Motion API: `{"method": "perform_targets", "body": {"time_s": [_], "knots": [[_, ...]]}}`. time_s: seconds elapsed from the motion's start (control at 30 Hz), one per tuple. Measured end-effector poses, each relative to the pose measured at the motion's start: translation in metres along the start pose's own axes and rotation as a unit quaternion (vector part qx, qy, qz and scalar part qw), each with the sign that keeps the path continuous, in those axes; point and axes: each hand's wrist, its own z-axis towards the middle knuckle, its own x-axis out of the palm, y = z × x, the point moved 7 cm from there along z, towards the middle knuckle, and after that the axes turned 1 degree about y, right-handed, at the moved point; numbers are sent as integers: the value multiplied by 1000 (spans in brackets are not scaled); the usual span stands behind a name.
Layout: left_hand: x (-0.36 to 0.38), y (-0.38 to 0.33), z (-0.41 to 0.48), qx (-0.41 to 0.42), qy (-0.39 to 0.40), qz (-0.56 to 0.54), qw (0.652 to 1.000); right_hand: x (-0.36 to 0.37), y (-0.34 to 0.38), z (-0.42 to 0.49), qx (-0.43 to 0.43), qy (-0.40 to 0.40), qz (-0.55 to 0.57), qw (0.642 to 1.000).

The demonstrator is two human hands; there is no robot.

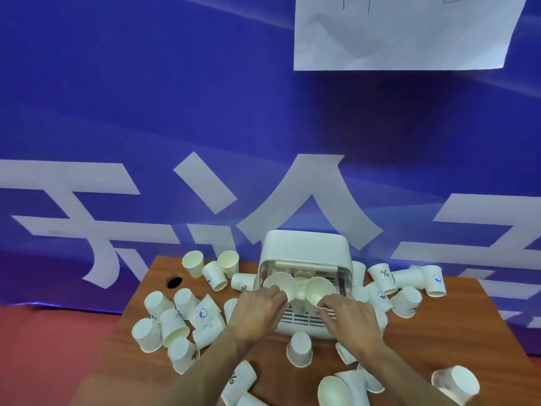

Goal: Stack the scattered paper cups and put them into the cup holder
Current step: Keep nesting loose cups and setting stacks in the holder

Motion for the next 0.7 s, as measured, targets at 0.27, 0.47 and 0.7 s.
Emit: {"method": "perform_targets", "body": {"time_s": [0.27, 0.47, 0.7], "knots": [[13, 0, -4, 43, -35, 16, 998, 16, 1, -7, -25, -94, 67, 993], [27, 6, -5, 60, -66, 33, 995, 24, -2, -10, -52, -132, 75, 987], [37, 24, -8, 62, -106, 20, 992, 30, 2, -2, -68, -140, 63, 986]]}}
